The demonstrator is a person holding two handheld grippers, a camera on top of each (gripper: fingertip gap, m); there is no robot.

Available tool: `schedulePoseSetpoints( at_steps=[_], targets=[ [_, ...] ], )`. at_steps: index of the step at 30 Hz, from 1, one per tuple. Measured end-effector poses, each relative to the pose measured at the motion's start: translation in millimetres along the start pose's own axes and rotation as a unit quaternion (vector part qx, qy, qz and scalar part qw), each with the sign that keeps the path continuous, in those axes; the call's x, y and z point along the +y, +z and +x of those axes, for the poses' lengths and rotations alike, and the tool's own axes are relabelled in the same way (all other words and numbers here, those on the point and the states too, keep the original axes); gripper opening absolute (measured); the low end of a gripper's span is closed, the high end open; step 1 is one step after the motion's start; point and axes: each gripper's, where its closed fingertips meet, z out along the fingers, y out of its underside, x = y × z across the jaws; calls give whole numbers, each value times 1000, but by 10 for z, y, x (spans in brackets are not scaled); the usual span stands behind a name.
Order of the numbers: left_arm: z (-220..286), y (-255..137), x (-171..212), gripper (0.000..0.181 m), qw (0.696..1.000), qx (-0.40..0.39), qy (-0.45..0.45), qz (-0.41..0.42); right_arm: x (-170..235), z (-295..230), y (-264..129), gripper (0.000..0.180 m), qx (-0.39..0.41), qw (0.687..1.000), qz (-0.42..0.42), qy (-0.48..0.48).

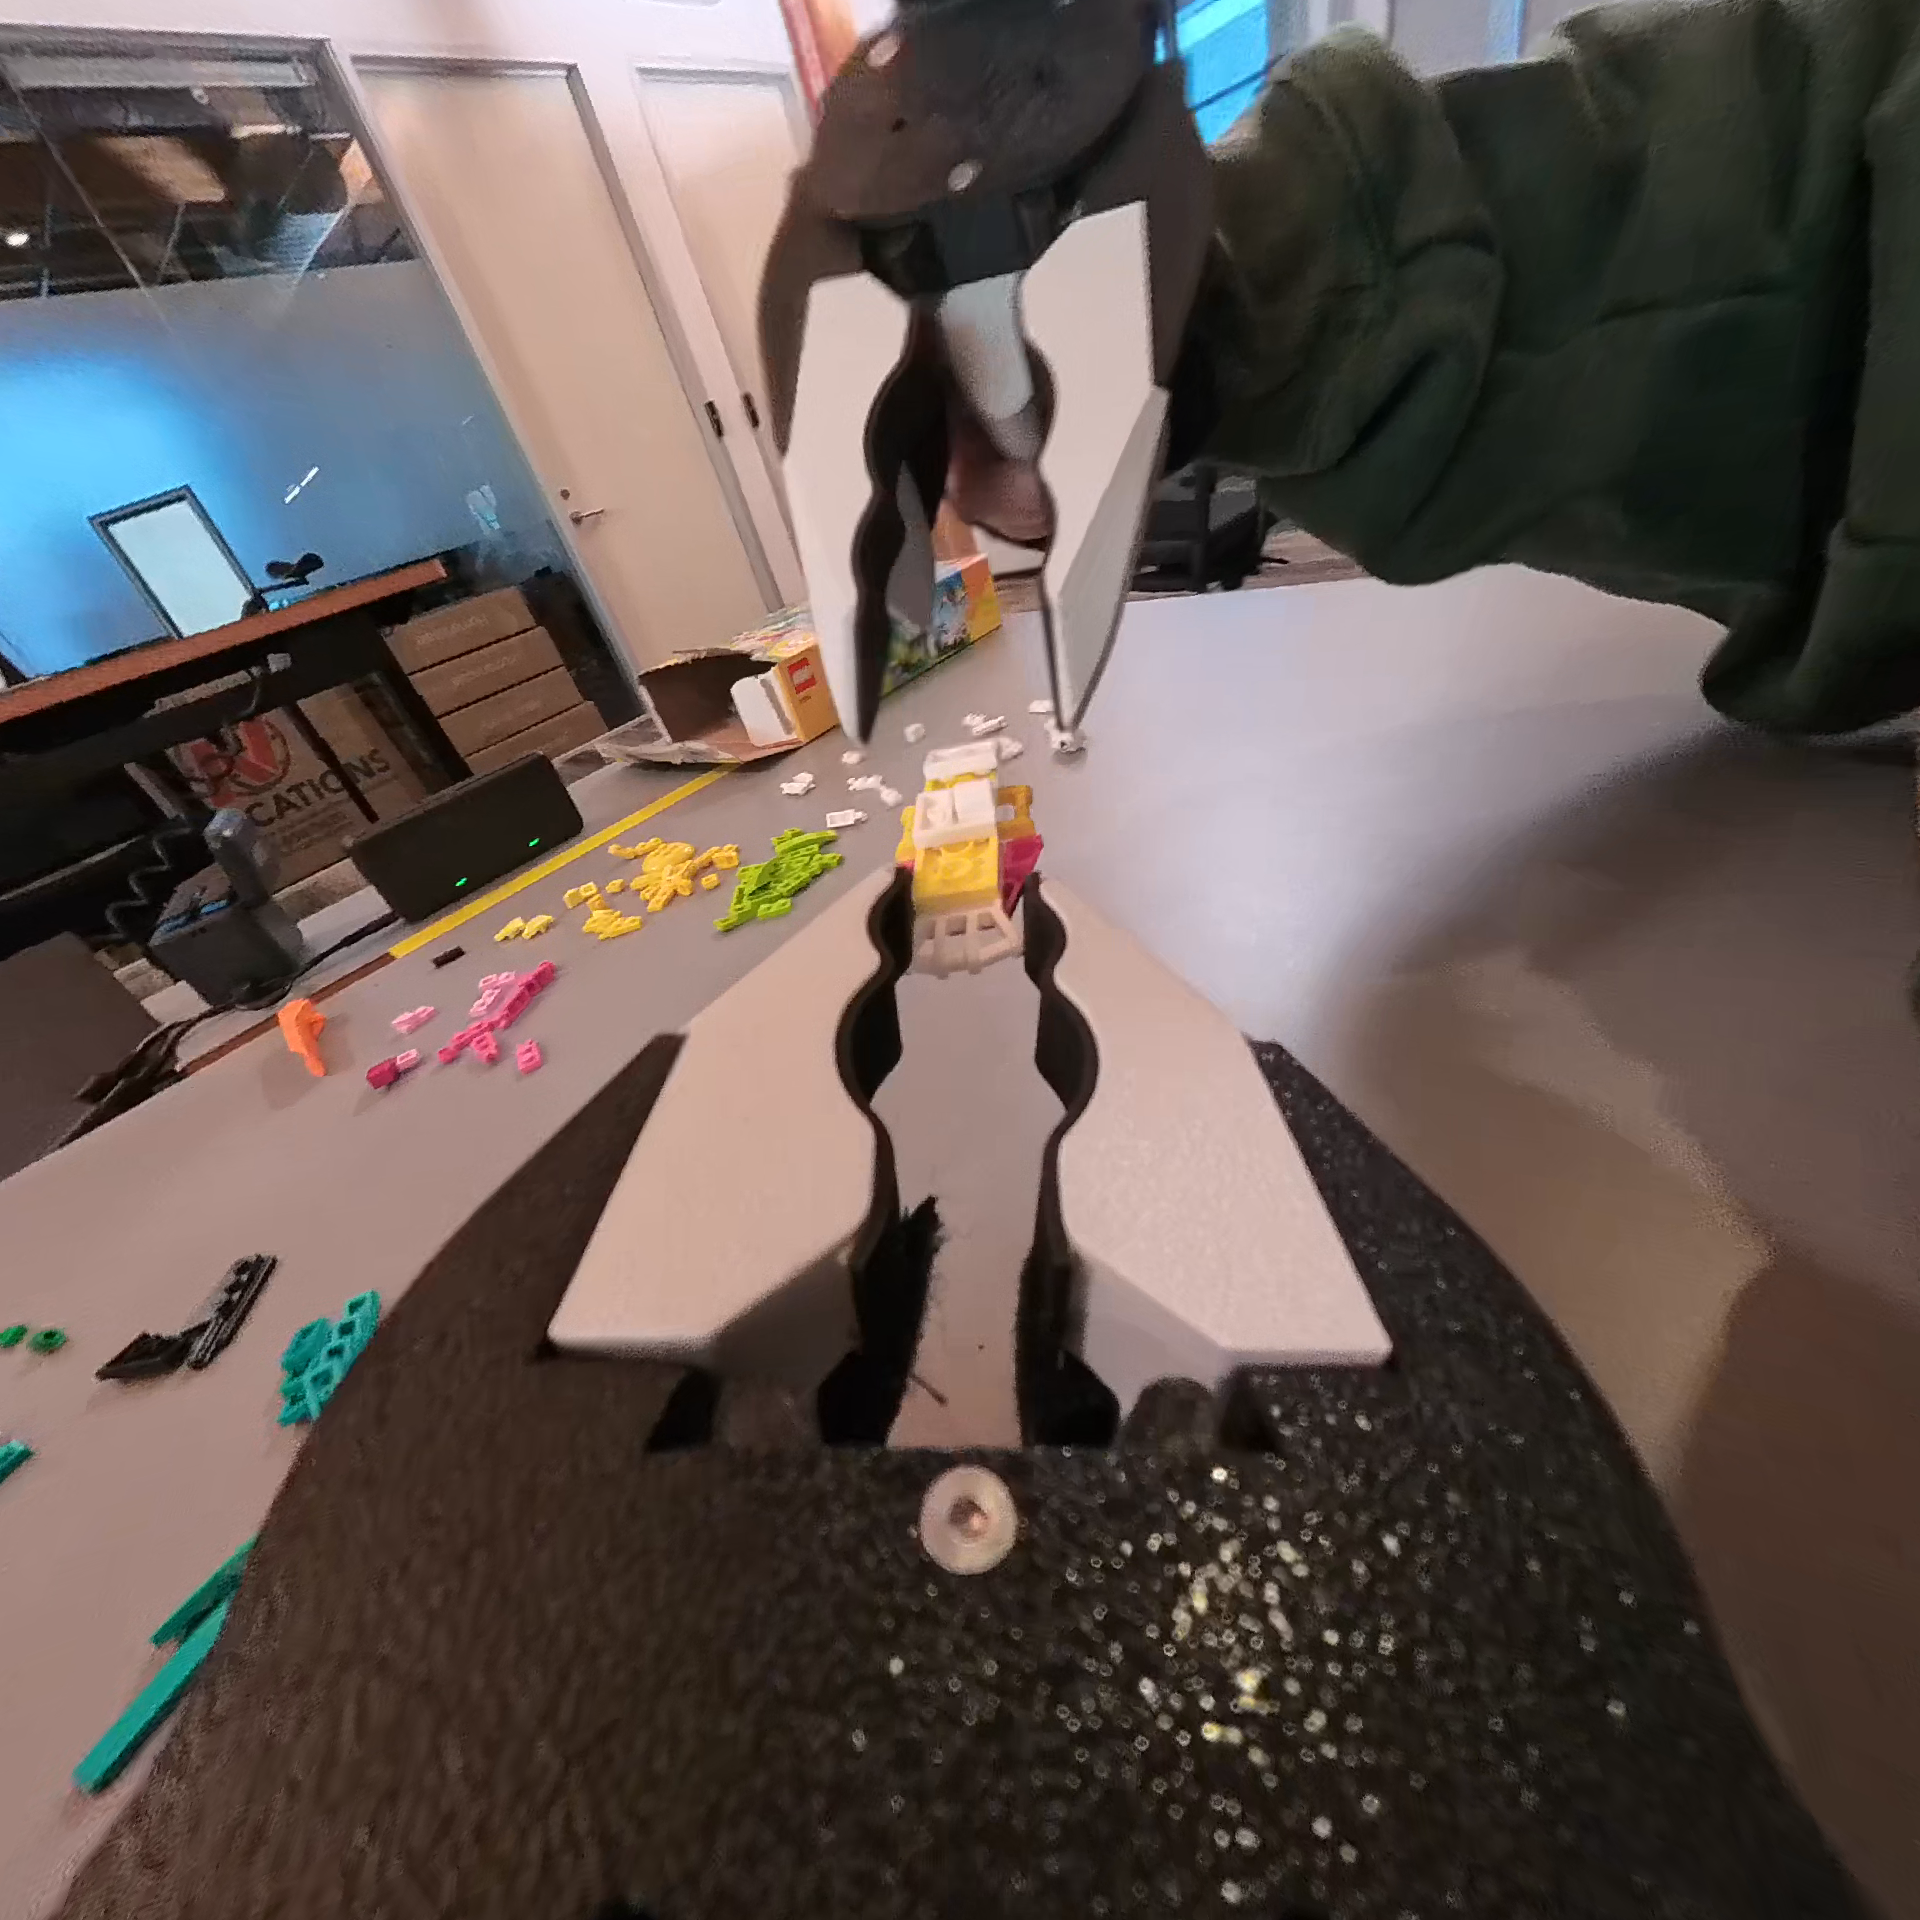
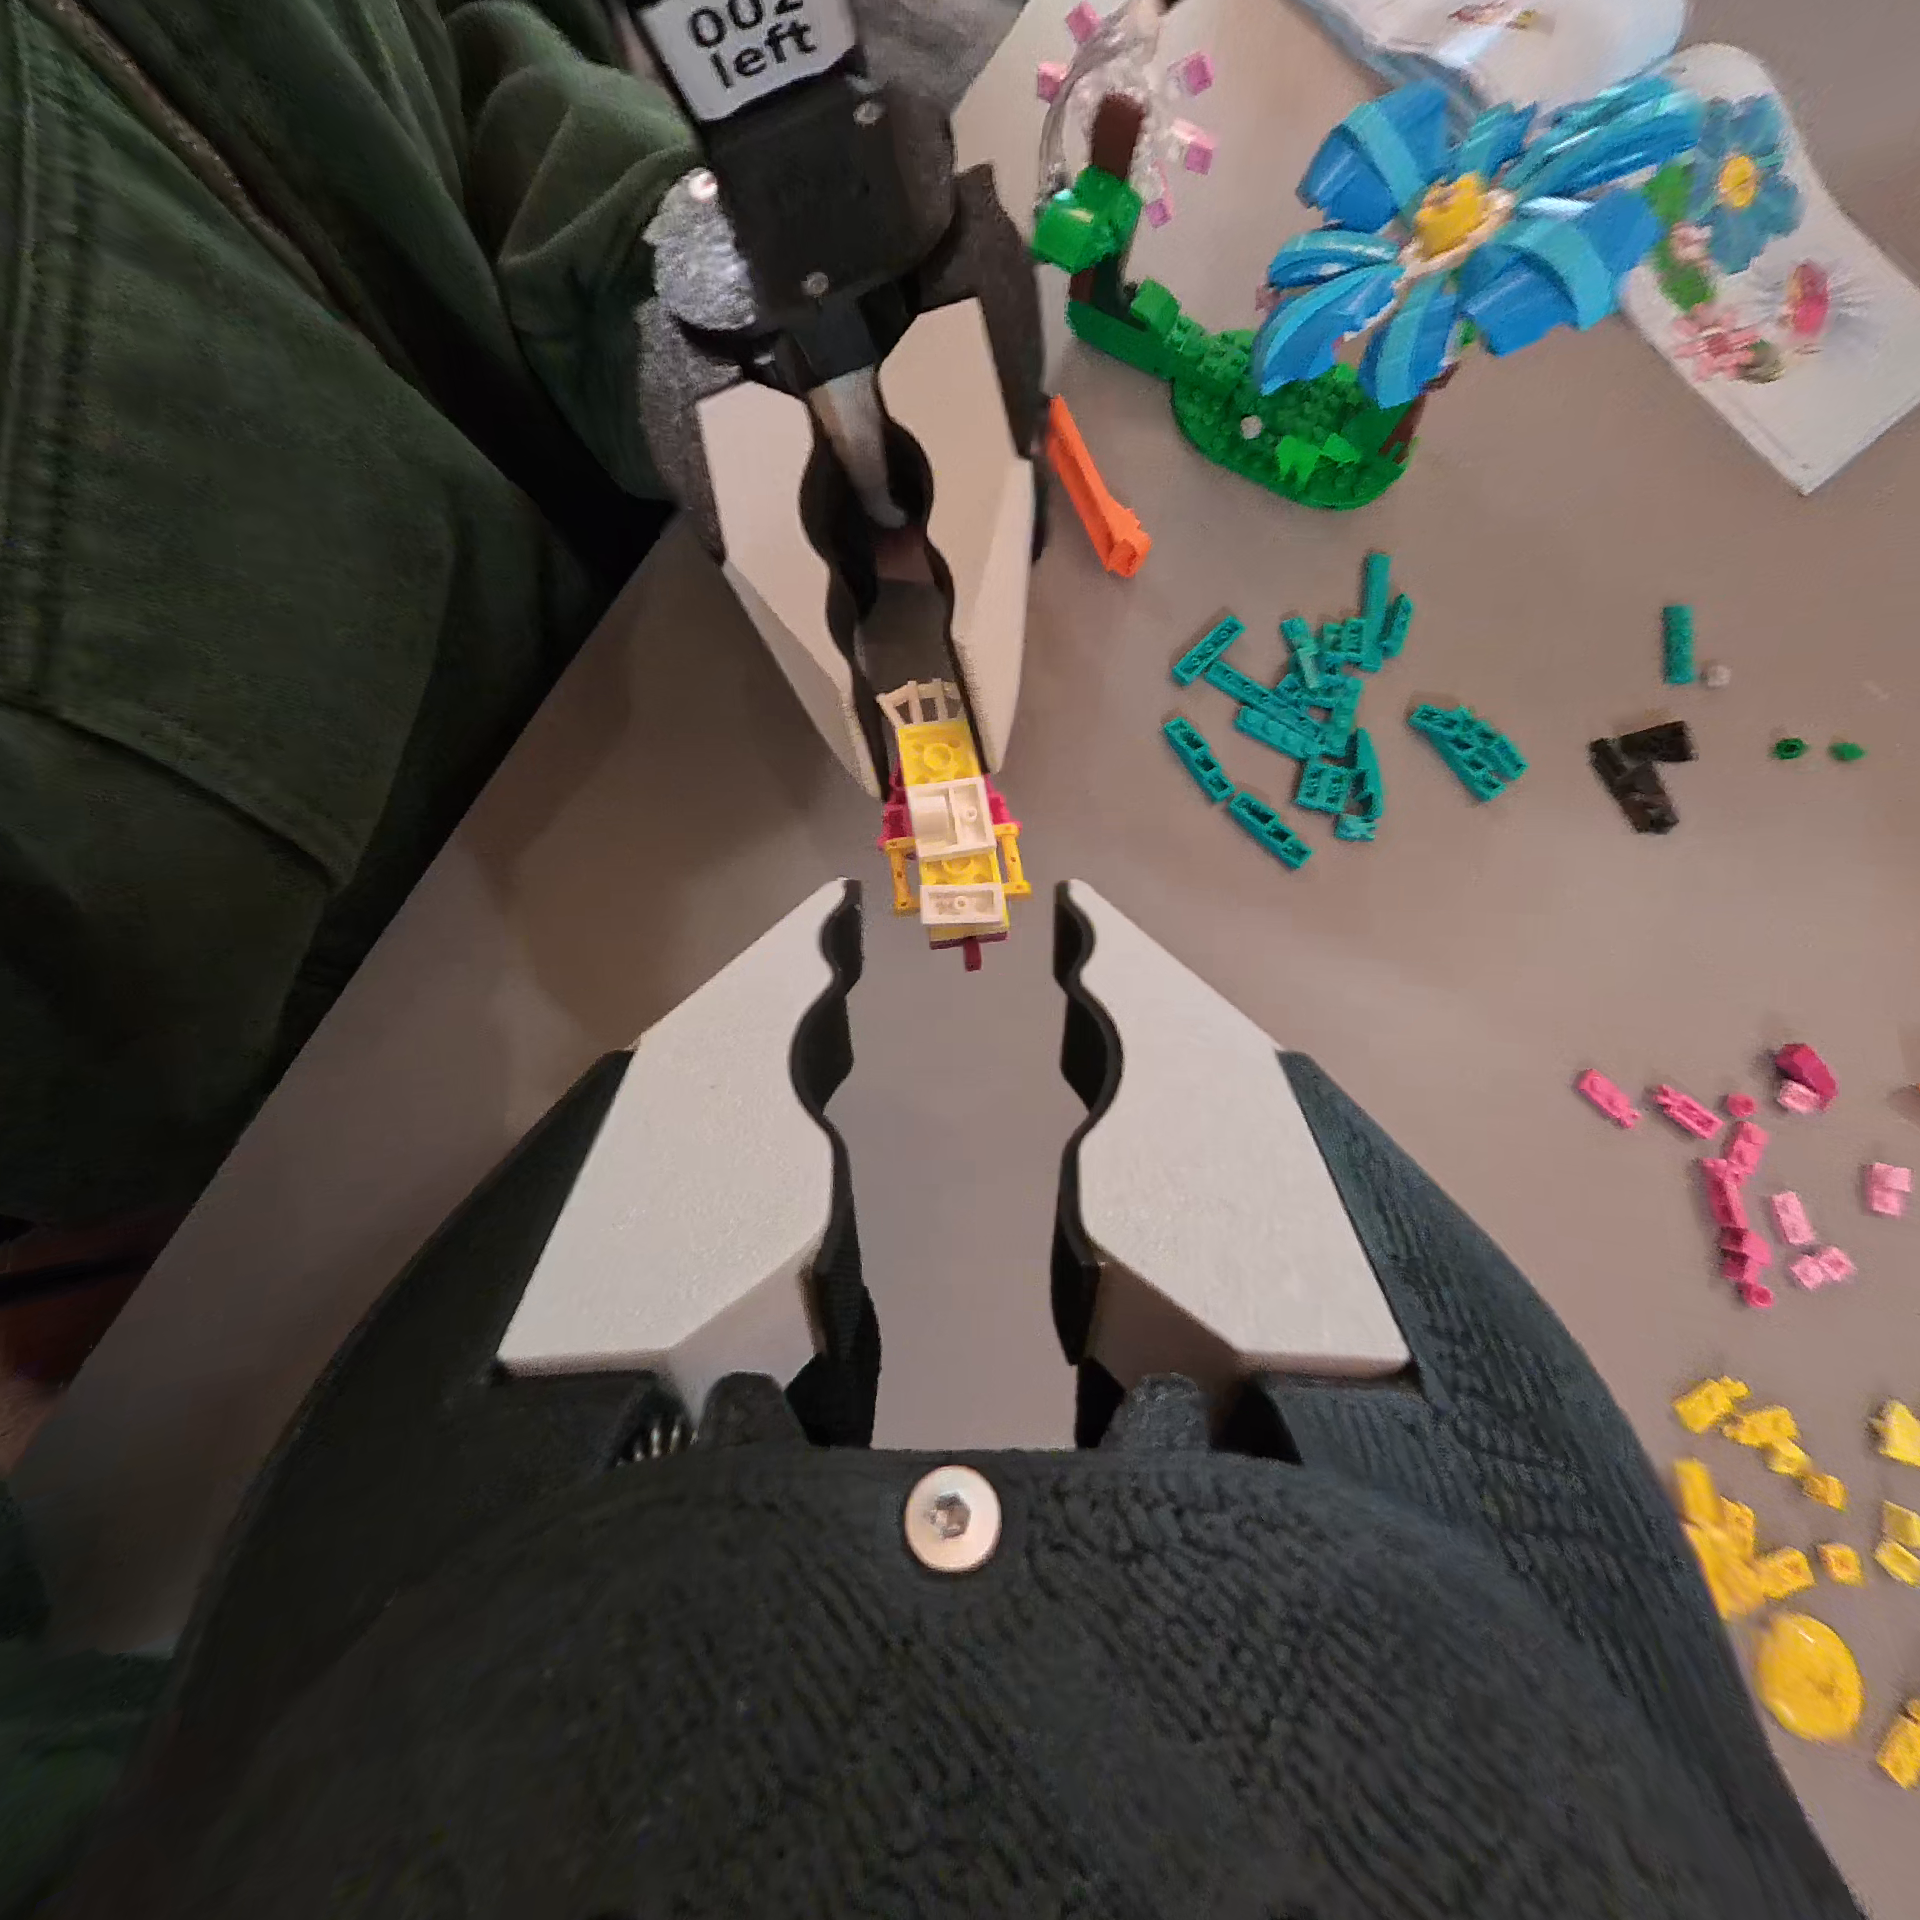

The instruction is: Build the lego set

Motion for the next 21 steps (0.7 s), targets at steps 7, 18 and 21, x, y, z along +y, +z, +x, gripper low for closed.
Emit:
schedulePoseSetpoints(
  at_steps=[7, 18, 21],
  targets=[
    [-169, -25, 43, 19, 998, -30, -50, -6, 56, 247, 29, 53, 356, 882, -111, -289],
    [-162, -28, 49, 19, 998, -27, -51, -8, 131, 343, 213, 34, 470, 767, -203, -387],
    [-139, -20, 64, 19, 998, -21, -50, -14, 123, 344, 194, 18, 476, 762, -201, -391]
  ],
)
